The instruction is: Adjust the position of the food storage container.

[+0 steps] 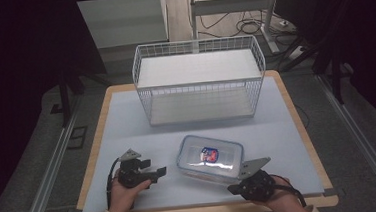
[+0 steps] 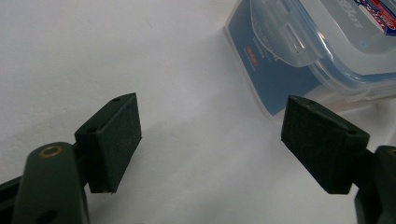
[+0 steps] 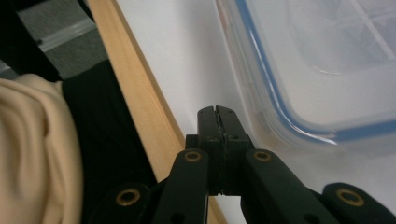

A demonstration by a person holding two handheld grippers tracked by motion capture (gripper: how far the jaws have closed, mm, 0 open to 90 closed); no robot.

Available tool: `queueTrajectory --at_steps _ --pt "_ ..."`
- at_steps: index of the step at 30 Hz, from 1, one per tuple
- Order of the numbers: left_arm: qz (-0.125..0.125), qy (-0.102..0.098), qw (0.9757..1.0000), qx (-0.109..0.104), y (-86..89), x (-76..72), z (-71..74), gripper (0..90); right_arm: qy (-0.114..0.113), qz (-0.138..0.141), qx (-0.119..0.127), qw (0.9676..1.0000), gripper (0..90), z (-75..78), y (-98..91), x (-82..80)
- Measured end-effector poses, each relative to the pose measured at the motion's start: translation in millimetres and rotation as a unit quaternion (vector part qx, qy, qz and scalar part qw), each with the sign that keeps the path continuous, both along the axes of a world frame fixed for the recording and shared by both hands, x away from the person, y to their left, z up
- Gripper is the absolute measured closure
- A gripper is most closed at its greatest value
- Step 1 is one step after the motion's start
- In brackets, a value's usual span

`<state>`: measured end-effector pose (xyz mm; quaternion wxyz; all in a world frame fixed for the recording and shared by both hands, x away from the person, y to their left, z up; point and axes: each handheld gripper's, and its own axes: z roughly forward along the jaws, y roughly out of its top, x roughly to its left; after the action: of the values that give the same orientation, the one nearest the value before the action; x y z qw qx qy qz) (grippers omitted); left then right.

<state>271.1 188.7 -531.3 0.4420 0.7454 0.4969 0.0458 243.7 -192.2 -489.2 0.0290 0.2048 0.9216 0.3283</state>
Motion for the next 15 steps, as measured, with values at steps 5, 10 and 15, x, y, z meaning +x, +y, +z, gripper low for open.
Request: queueTrajectory --at_steps 5,10,15 --pt "0.004 -0.001 1.0 -0.002 0.9 -0.1 0.1 19.9 -0.024 -0.01 -0.021 0.9995 89.9 -8.4 5.6 0.4" --pt "0.002 -0.001 1.0 -0.001 0.9 0.0 -0.1 19.9 -0.036 -0.02 -0.021 0.999 90.0 -9.5 3.1 2.8" --pt "0.0 0.0 1.0 -0.001 0.9 0.2 -0.2 20.6 -0.043 -0.022 -0.027 0.9985 90.0 -10.1 1.7 2.2"
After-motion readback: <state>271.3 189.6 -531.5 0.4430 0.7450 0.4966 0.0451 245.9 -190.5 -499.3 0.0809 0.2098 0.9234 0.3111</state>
